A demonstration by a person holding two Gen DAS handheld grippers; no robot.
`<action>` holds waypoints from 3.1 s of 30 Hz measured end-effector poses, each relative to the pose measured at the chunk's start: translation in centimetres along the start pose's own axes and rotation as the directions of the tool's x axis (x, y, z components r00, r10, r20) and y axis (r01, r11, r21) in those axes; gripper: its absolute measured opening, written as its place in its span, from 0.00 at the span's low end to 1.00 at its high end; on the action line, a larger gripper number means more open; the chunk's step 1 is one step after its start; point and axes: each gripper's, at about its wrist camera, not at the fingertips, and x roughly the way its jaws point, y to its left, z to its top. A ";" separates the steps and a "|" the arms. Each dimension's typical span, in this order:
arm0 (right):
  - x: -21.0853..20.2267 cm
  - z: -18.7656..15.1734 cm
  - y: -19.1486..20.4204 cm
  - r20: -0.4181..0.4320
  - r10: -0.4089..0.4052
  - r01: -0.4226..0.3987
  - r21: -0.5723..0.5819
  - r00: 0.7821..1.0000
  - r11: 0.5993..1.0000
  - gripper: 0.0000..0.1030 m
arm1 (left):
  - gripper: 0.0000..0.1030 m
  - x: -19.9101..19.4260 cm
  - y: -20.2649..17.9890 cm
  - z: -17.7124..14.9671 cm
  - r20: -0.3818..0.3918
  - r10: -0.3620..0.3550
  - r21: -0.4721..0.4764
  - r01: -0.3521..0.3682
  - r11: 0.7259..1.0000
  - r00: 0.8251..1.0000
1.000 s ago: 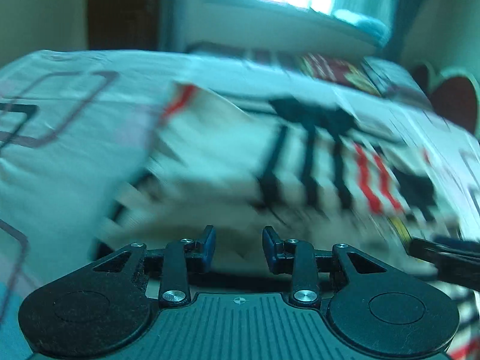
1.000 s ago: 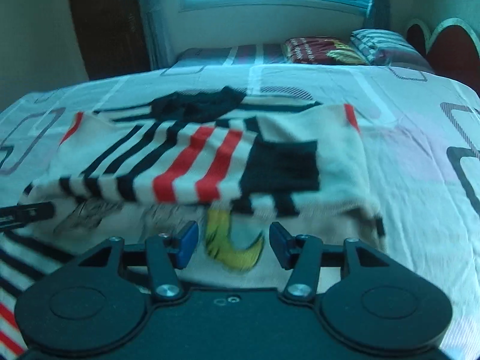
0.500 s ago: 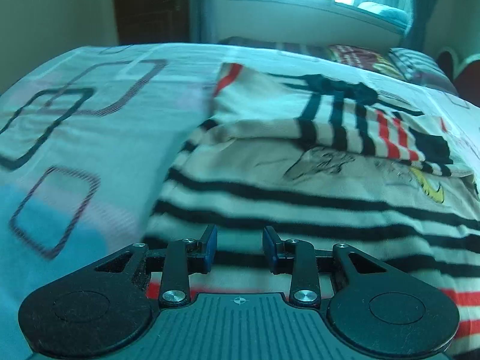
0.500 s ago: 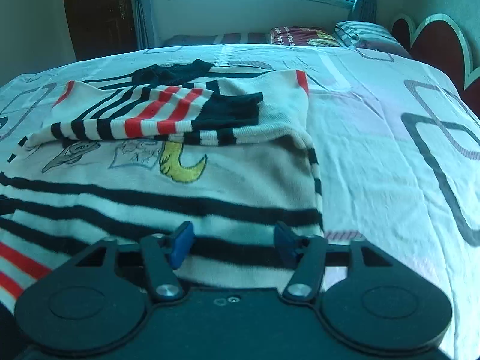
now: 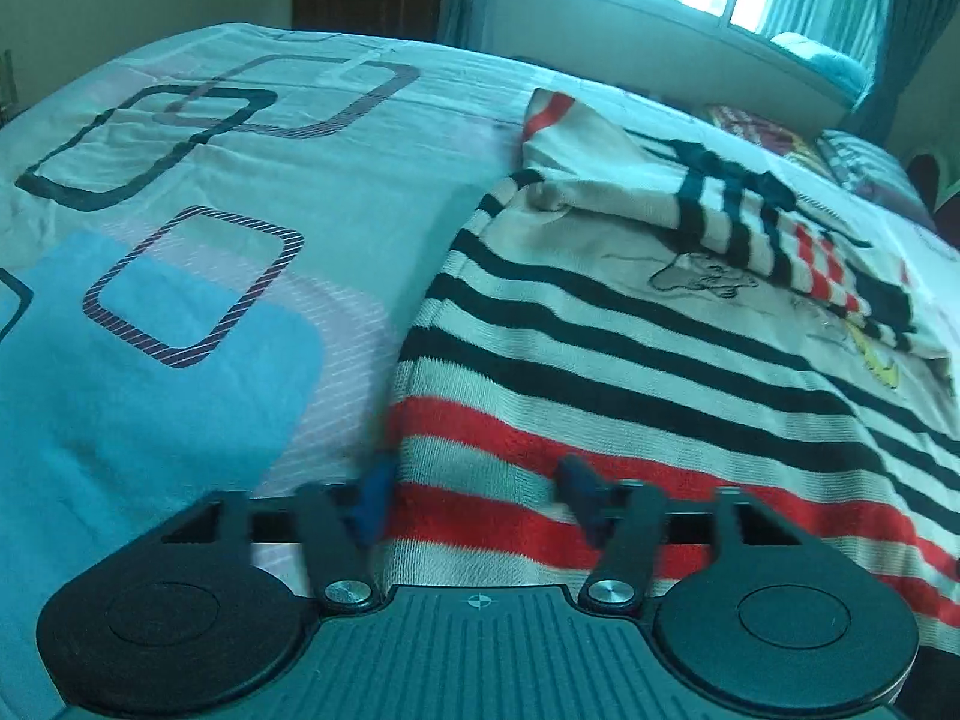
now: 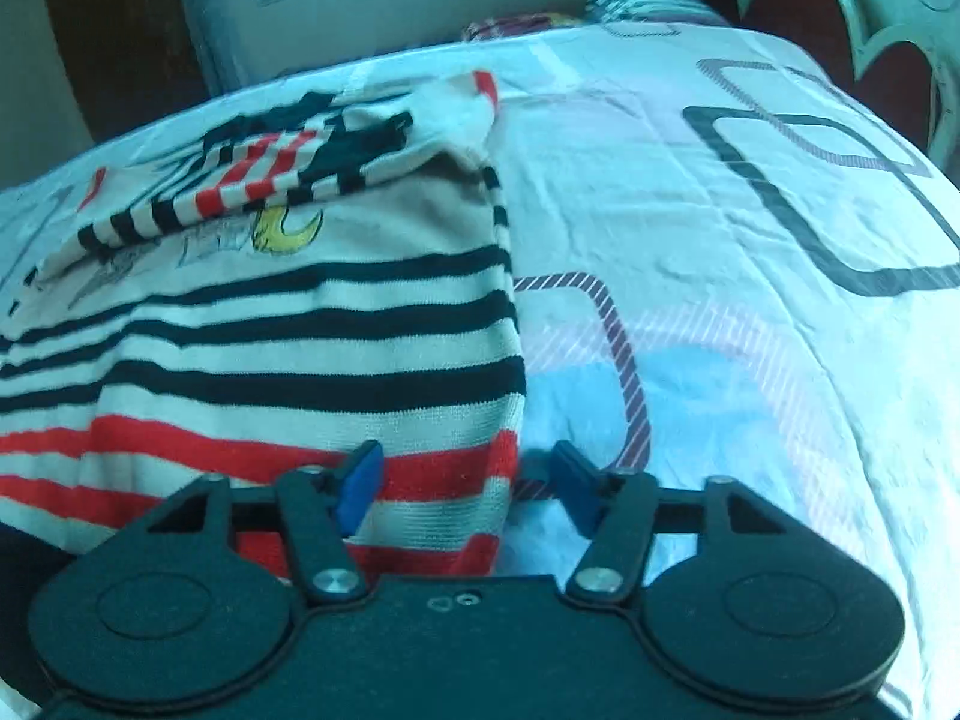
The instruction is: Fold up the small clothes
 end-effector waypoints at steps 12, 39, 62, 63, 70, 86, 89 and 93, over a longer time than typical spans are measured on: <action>-0.7 -0.7 -0.5 0.030 -0.186 0.187 -0.020 0.982 0.982 0.06 | 0.12 -2.0 1.7 -0.8 0.034 -0.086 0.056 0.084 0.995 0.996; -7.0 -8.4 0.6 -0.059 0.038 -0.026 0.201 0.998 0.979 0.07 | 0.09 -5.8 4.4 -4.8 -0.144 -0.315 -0.029 0.315 0.949 0.938; 4.5 18.1 0.1 0.229 0.175 -0.231 0.249 0.958 0.940 0.06 | 0.09 4.7 -7.5 18.6 0.164 -0.311 0.001 0.315 0.949 0.936; 6.2 19.2 0.1 0.216 0.172 -0.225 0.252 0.961 0.941 0.06 | 0.09 6.3 -8.0 19.7 0.153 -0.291 -0.015 0.297 0.955 0.944; 16.0 23.4 -0.5 0.111 0.152 -0.179 0.302 0.982 0.936 0.06 | 0.10 15.6 -9.8 23.5 0.050 -0.168 -0.107 0.173 0.979 0.984; 17.9 24.6 -0.2 0.120 0.113 -0.120 0.051 0.986 0.991 0.56 | 0.78 16.8 -10.6 24.6 0.062 -0.106 0.173 0.094 0.980 0.992; 19.1 24.4 0.9 0.093 0.093 -0.092 -0.013 0.991 0.996 0.42 | 0.42 18.5 -10.9 24.4 0.010 -0.092 0.180 0.089 0.980 0.996; 18.9 24.3 1.9 0.102 0.104 -0.096 -0.077 0.989 0.992 0.16 | 0.24 18.4 -11.7 23.3 0.030 -0.079 0.216 0.071 0.974 0.996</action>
